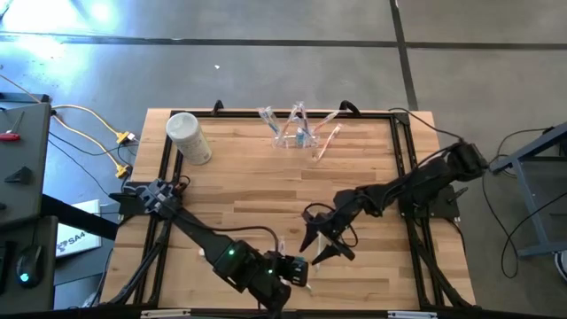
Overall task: Pick & Place toothbrushing station
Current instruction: Put the top mouthwash into the transparent organizer
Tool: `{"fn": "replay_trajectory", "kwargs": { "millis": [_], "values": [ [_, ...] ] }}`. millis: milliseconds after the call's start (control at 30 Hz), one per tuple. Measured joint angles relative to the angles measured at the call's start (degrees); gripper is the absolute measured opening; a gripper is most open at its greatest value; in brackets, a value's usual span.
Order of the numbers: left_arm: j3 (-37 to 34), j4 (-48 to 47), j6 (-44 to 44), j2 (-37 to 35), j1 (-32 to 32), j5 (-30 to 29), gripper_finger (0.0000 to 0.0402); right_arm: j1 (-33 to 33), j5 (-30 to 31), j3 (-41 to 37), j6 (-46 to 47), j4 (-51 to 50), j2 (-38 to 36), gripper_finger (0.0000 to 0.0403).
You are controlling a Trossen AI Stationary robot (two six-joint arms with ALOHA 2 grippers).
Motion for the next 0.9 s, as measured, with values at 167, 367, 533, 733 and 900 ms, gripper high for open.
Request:
{"fn": "replay_trajectory", "kwargs": {
  "millis": [167, 367, 533, 733, 900],
  "values": [
    [-1.3, 2.1, 1.2, 0.1, 1.3, -0.1, 0.0082, 0.0, -2.8, 0.4, -0.4, 2.1, 1.5, 0.0231],
    [-2.5, 5.0, 4.4, 0.1, 2.8, -0.1, 0.0082, 0.0, -2.5, 0.5, -0.3, 2.2, 1.8, 0.0231],
    [-2.5, 6.4, 5.7, 0.1, 3.3, -1.1, 0.0082, 0.0, -4.2, 0.5, -0.4, 1.4, 1.8, 0.0228],
    [-2.4, 7.7, 7.3, 0.1, 3.8, -2.6, 0.0082, 0.2, -5.0, 0.5, -0.4, 0.7, 1.8, 0.0196],
    [-2.4, 8.0, 6.9, 0.1, 4.8, -2.3, 0.0082, 0.1, -4.9, 0.5, -0.7, 0.0, 1.8, 0.0146]
  ]
}}
